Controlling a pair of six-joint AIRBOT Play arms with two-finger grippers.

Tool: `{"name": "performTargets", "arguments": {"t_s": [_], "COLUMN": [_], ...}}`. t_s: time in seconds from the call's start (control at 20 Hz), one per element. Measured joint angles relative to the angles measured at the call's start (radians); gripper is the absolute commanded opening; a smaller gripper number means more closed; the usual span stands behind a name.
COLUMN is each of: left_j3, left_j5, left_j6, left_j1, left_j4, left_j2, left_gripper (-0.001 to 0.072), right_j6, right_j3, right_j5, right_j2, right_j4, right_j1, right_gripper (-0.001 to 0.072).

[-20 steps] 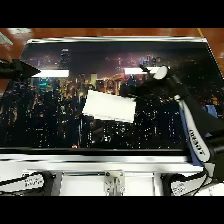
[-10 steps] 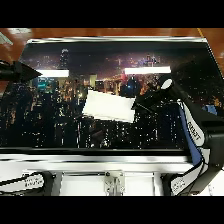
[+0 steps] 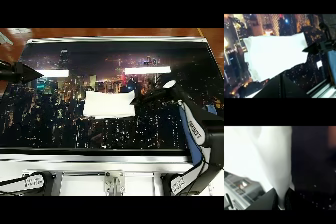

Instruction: Fold the shirts.

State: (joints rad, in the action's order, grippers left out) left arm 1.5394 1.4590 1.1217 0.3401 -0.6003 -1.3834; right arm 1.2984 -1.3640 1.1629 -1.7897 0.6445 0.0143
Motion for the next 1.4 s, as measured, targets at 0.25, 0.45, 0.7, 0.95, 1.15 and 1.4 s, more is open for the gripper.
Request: {"name": "performTargets", "arguments": {"t_s": [0.25,0.45,0.7,0.95,1.15,1.4], "left_j3": [0.000,0.000,0.000,0.000,0.000,0.000], "left_j5": [-0.001,-0.002,0.008,0.038,0.048,0.051], "left_j6": [-0.010,-0.028,-0.045,-0.057,-0.061,-0.062], "left_j1": [-0.030,-0.037,-0.039,-0.039,-0.040,-0.042], "left_j4": [0.001,-0.002,-0.003,-0.003,-0.003,-0.003], "left_j2": [0.000,0.000,0.000,0.000,0.000,0.000], "left_gripper": [0.0042,0.0041,0.0042,0.0042,0.0042,0.0042], "right_j6": [0.037,0.136,0.227,0.254,0.259,0.274], "right_j3": [-0.034,-0.076,-0.102,-0.107,-0.108,-0.108], "right_j5": [0.036,0.139,0.217,0.245,0.251,0.213], "right_j2": [0.242,0.421,0.562,0.597,0.602,0.584], "right_j4": [-0.010,0.073,0.248,0.405,0.520,0.593], "right_j1": [-0.179,-0.380,-0.620,-0.750,-0.776,-0.785], "right_gripper": [0.0073,0.0072,0.0073,0.0073,0.0073,0.0072]}}
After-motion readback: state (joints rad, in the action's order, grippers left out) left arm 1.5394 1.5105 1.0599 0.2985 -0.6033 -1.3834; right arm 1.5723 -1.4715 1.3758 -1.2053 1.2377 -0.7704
